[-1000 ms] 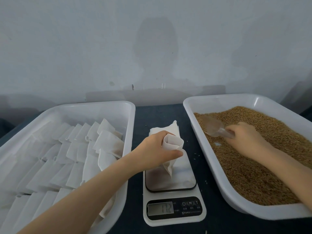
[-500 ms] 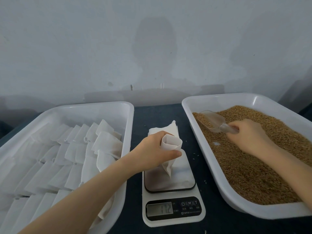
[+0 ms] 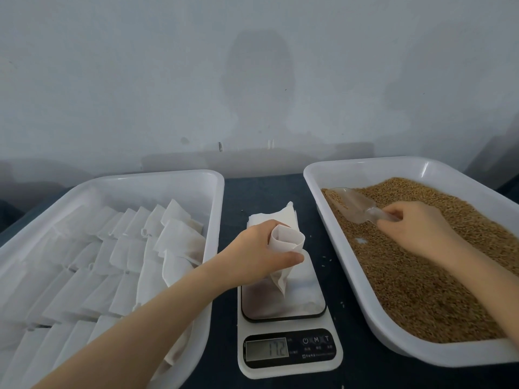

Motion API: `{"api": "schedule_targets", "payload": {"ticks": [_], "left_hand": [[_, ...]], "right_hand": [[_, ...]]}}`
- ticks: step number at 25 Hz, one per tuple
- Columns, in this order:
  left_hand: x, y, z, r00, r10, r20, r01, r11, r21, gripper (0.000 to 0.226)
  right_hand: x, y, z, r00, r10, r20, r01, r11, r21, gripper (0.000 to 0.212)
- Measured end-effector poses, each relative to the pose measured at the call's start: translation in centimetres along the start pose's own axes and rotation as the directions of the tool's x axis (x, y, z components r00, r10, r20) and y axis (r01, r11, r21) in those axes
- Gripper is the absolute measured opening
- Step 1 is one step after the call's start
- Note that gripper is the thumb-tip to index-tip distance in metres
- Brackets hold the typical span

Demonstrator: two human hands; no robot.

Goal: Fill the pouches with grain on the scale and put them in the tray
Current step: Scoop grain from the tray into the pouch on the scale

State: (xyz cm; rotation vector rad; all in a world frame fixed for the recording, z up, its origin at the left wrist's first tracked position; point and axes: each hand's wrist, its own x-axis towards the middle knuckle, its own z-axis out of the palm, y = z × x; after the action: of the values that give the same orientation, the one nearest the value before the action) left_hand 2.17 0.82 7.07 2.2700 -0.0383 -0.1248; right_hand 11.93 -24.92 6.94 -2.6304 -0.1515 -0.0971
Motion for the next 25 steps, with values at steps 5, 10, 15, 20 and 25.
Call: {"api": "schedule_targets", "payload": {"ticks": [5,10,15,20,25], "left_hand": [[-0.1,0.1,0.1,1.0,-0.005,0.01,0.005,1.0,0.007,0.048],[-0.1,0.1,0.0,1.0,-0.007,0.017,0.007,1.0,0.01,0.049],[0.0,-0.1,0.0,1.0,0.002,0.019,-0.002,1.0,-0.008,0.05],[0.3,-0.4,0.1,1.0,0.001,0.023,0.0,1.0,-0.014,0.051],[0.4,-0.8,0.2,1.0,0.018,0.01,-0.017,0.998,-0.063,0.053]], "right_hand": [[-0.8,-0.3,-0.8,1.0,-0.01,-0.024,0.011,0.999,0.037,0.026],[-1.2,-0.7,-2.0,0.993,-0.072,-0.091,0.074,0.997,0.016,0.033],[-1.8,-0.9,-5.1,0.968,-0.175,-0.178,0.179,0.984,0.011,0.032],[-2.1,-1.0,-6.6,0.918,-0.358,-0.171,0.354,0.934,-0.051,0.032],[-2.6,-2.6,-7.3,0.868,-0.494,-0.06,0.488,0.868,-0.089,0.033]]}}
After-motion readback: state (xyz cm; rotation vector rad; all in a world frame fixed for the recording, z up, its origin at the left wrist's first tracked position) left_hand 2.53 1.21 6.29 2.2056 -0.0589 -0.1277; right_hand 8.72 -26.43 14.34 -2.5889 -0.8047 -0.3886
